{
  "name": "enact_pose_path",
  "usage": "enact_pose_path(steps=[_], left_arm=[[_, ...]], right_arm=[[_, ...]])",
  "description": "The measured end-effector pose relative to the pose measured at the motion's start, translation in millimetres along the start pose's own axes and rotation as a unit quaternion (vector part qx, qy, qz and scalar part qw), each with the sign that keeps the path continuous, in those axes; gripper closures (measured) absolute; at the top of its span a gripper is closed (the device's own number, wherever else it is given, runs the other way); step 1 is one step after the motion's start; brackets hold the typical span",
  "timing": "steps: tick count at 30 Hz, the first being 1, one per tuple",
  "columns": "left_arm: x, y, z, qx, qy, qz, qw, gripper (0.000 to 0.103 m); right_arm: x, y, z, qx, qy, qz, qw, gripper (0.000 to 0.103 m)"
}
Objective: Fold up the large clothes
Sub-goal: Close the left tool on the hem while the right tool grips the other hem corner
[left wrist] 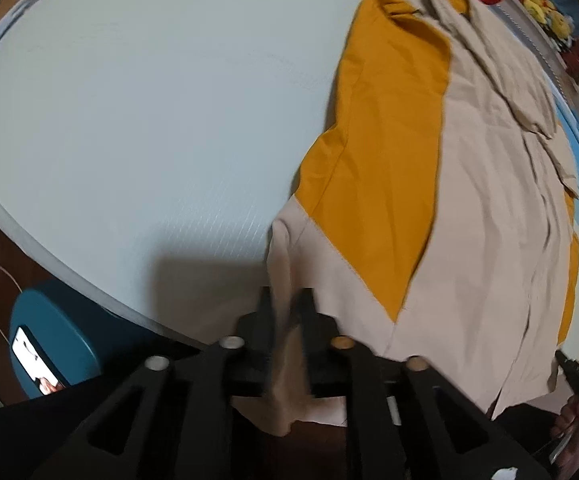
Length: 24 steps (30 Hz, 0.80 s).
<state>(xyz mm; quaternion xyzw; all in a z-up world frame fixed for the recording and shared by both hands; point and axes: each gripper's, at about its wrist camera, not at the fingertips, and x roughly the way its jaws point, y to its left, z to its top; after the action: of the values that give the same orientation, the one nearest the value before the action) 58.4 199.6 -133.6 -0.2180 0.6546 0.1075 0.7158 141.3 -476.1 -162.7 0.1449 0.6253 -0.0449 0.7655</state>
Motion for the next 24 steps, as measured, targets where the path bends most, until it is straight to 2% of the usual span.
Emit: enact_pose_path(steps=[2, 8, 11, 12, 13, 17, 19, 24], left_arm=[[4.2, -1.8, -2.4, 0.001, 0.006, 0.012, 0.9999, 0.083], [2.4, -8.0, -7.1, 0.030, -0.001, 0.037, 0.9989, 0.080], [1.6, -9.5, -8.5, 0.034, -0.003, 0.044, 0.9985, 0.081], [1.2, -9.7, -9.5, 0.036, -0.004, 0.048, 0.9982, 0.085], [2.2, -15.0, -8.4, 0.037, -0.005, 0.050, 0.9980, 0.091], [2.2, -31.3, -7.1, 0.044, -0.006, 0.053, 0.9976, 0.093], [0.9, -31.3, -9.7, 0.040, -0.004, 0.051, 0.9979, 0.093], [8.0, -42.7, -3.4, 0.047, -0.004, 0.064, 0.9968, 0.089]], right_arm=[[7.4, 4.1, -1.0, -0.012, 0.016, -0.010, 1.000, 0.080], [3.4, 18.3, -0.4, -0.035, 0.012, -0.025, 0.999, 0.079], [-0.2, 23.5, -2.1, -0.044, 0.005, -0.014, 0.999, 0.094], [-1.7, 18.8, -4.1, -0.045, 0.002, -0.011, 0.999, 0.098], [-4.5, 16.4, -5.6, -0.046, -0.002, -0.006, 0.999, 0.098], [-10.3, 18.3, -10.0, -0.044, -0.007, -0.003, 0.999, 0.099], [-8.9, 20.0, -11.4, -0.046, -0.004, -0.007, 0.999, 0.098], [2.8, 18.5, -9.3, -0.062, 0.005, -0.026, 0.998, 0.084]])
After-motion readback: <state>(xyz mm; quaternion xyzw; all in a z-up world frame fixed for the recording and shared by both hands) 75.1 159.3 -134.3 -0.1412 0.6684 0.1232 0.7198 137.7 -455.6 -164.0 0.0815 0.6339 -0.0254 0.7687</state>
